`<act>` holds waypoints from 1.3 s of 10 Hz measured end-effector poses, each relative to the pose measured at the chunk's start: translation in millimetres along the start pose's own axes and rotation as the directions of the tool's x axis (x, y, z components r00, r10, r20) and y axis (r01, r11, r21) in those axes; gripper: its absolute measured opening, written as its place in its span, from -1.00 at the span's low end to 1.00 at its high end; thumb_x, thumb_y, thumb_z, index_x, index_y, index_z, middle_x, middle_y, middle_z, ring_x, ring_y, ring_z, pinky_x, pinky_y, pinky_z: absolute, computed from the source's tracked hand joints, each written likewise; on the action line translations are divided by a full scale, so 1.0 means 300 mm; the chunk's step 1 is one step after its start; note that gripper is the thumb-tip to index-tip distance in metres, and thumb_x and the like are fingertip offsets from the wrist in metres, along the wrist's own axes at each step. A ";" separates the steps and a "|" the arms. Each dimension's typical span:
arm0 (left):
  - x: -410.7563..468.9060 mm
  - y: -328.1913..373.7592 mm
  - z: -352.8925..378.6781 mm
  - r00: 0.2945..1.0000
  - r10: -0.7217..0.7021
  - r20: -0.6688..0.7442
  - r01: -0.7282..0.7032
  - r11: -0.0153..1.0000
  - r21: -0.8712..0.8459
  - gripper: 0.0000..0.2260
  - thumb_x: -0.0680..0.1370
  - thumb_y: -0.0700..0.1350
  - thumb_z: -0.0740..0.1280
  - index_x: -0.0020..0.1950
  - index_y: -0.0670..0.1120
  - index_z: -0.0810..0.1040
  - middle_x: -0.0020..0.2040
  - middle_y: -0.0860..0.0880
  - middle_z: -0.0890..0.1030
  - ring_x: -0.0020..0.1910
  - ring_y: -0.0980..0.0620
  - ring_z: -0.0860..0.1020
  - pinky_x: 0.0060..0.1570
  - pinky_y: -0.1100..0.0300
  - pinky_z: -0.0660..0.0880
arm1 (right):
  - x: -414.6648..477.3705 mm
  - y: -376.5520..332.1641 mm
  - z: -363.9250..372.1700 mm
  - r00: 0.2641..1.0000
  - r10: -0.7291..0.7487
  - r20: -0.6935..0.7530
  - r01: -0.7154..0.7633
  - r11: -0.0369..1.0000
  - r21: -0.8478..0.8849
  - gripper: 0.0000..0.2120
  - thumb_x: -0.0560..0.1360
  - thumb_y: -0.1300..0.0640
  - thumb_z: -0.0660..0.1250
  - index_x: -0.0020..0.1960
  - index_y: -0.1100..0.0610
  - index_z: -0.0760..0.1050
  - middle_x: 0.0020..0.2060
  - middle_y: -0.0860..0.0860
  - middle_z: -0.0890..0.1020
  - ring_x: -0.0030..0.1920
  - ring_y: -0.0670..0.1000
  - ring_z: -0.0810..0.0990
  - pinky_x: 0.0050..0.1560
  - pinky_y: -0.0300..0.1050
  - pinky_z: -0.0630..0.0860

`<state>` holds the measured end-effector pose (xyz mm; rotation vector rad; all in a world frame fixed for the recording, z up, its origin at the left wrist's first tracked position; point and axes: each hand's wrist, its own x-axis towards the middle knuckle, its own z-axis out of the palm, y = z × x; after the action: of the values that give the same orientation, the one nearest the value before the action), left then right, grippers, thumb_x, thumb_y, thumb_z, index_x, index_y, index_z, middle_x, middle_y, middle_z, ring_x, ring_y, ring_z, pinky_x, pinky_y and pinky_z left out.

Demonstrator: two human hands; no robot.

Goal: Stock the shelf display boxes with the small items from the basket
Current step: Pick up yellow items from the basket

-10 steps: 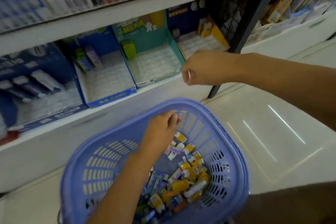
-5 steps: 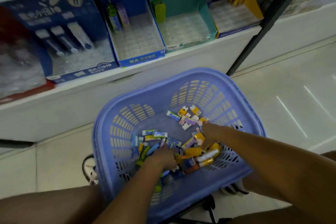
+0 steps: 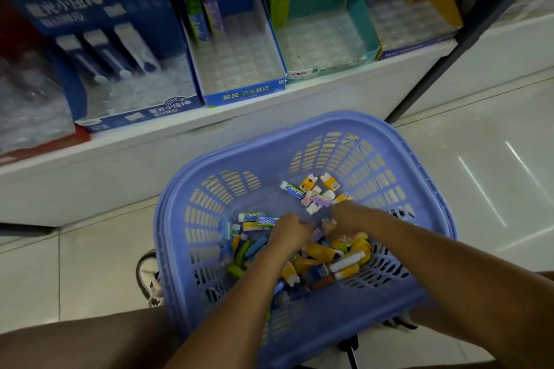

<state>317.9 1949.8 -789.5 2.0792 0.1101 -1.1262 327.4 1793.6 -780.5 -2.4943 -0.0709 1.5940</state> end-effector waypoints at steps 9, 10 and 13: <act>-0.176 0.466 -0.292 0.879 0.310 -0.362 -0.444 0.260 -0.857 -0.72 0.50 -0.41 0.22 0.08 -0.13 0.57 -0.02 0.02 0.70 0.00 0.13 0.65 -0.04 0.32 0.58 | -0.529 0.375 -0.823 0.093 0.176 -0.980 0.150 0.971 0.189 -0.76 0.49 0.16 0.30 0.04 0.30 0.59 -0.12 0.29 0.64 -0.07 0.25 0.59 -0.01 -0.04 0.47; -0.180 0.494 -0.318 0.862 0.337 -0.378 -0.478 0.298 -0.826 -0.70 0.48 -0.36 0.25 0.14 -0.10 0.56 0.04 0.04 0.69 0.06 0.14 0.63 -0.08 0.38 0.54 | -0.509 0.390 -0.918 0.197 0.059 -0.979 -0.104 0.994 0.038 -0.81 0.51 0.22 0.24 0.04 0.25 0.58 -0.02 0.27 0.61 0.02 0.25 0.56 -0.08 -0.07 0.40; -0.175 0.511 -0.379 0.886 0.370 -0.280 -0.379 0.229 -0.897 -0.67 0.34 -0.29 0.32 0.09 -0.22 0.62 0.12 -0.09 0.66 0.11 0.05 0.62 -0.07 0.35 0.55 | -0.477 0.399 -1.043 0.395 0.084 -0.915 -0.322 0.945 -0.052 -0.71 0.56 0.33 0.17 0.25 0.27 0.50 0.24 0.23 0.51 0.26 0.24 0.45 0.28 0.08 0.40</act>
<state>425.4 1928.8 -624.8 0.9064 0.1955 -0.4759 542.7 1617.1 -545.5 -3.2756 0.2371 0.0076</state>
